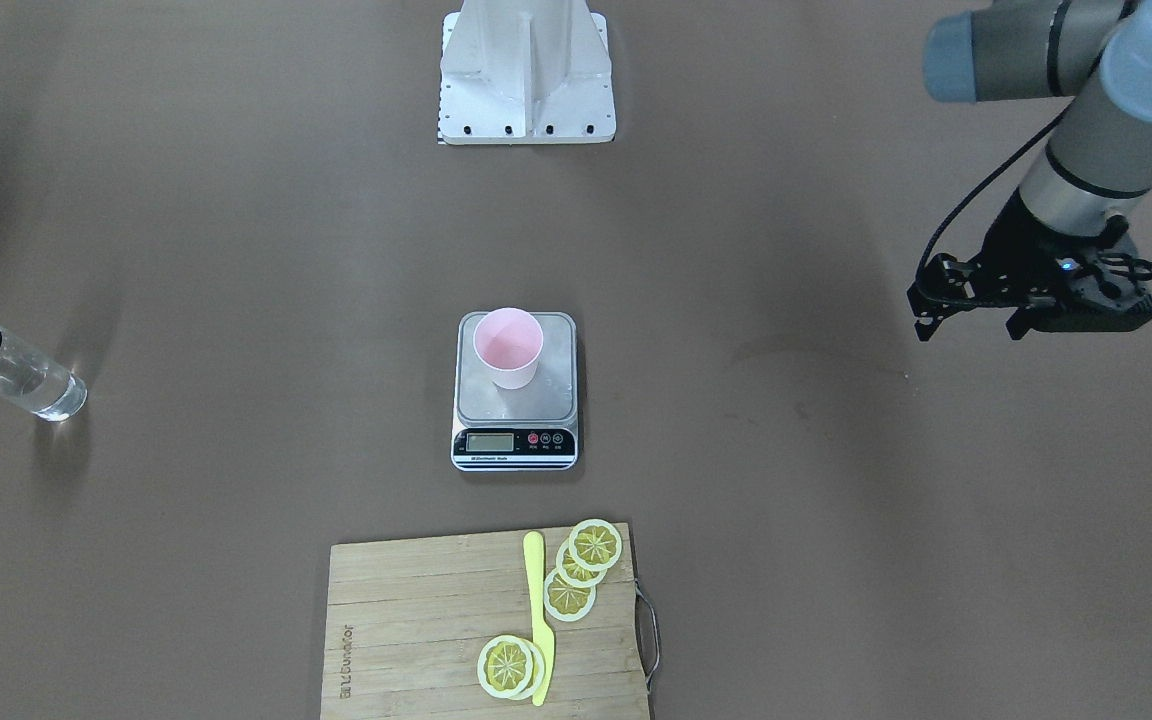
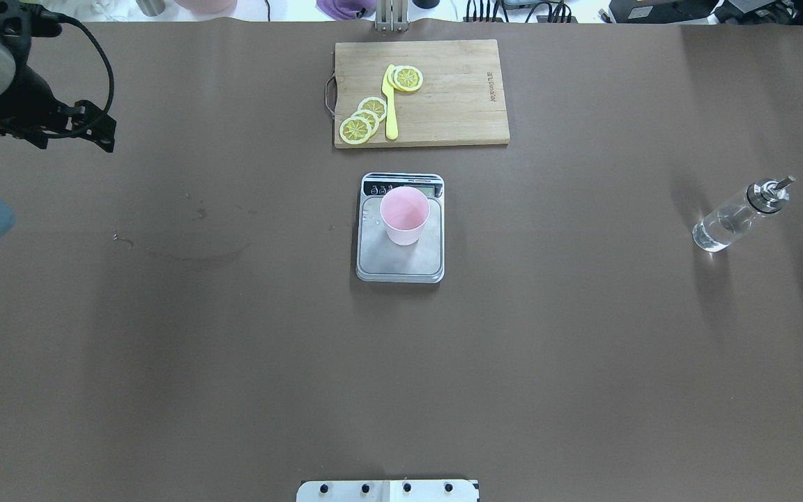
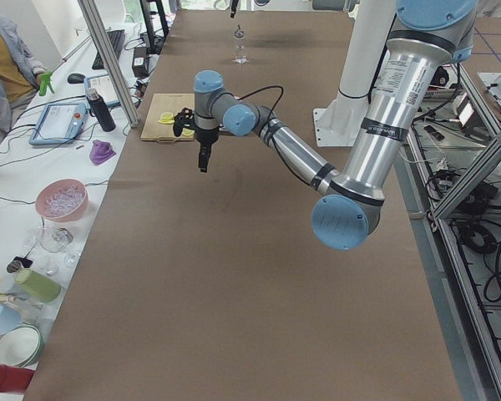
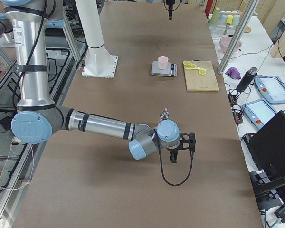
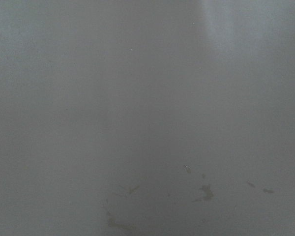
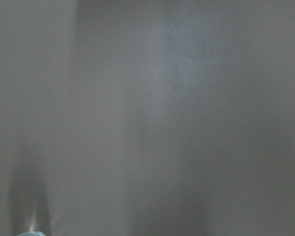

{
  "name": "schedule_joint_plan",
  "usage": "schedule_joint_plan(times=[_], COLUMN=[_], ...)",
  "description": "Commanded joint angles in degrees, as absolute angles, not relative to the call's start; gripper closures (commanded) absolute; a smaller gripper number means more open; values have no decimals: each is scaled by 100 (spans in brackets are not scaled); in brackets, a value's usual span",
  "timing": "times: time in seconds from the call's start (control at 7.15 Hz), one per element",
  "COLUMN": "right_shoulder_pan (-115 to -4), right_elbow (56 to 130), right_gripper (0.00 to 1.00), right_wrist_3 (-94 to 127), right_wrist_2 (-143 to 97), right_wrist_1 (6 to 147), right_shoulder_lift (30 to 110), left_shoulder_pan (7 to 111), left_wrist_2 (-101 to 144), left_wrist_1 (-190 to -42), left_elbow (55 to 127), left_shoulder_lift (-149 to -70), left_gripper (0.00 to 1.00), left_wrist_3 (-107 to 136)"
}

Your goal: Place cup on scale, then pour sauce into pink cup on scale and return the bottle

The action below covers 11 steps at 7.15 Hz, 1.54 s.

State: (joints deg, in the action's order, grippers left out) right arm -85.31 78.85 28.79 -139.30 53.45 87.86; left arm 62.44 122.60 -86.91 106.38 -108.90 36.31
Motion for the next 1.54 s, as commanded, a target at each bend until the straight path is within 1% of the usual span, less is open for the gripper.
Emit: schedule_joint_plan(times=[0.0,0.28,0.42,0.56,0.7,0.84,0.98,1.26,1.4], right_shoulder_pan=[-8438,-8437,-8429,-8464,-8533,-8621,-8813,-8824,-8824], right_elbow=[8139,8147,8147,8226,8557,8969,9209,9237,9403], right_gripper=[0,0,0,0,0,0,0,0,0], right_wrist_3=[2856,2778,2107,1431,919,349,-118,-272,-212], right_wrist_2=[-13869,-13747,-13476,-13343,-13072,-12956,-12912,-12894,-12920], right_wrist_1=[5976,6308,6511,7070,7919,8824,9538,9624,9633], right_shoulder_lift=[8754,8763,8771,8711,8658,8631,8466,8481,8542], left_shoulder_pan=[7001,7722,8082,8356,8558,8630,8866,8886,8877], left_wrist_2=[12489,12795,12814,12823,12867,12876,13320,13605,13605], left_wrist_1=[-8649,-8709,-8684,-8657,-8683,-8649,-8709,-8719,-8727], left_elbow=[10153,9575,9206,8837,8537,8412,8133,8164,8087], left_shoulder_lift=[-10776,-10469,-10459,-10450,-10354,-10284,-10248,-10047,-10020], left_gripper=[3,3,3,2,2,2,2,2,2], left_wrist_3=[2021,342,-353,-856,-905,-897,-914,-844,-835])
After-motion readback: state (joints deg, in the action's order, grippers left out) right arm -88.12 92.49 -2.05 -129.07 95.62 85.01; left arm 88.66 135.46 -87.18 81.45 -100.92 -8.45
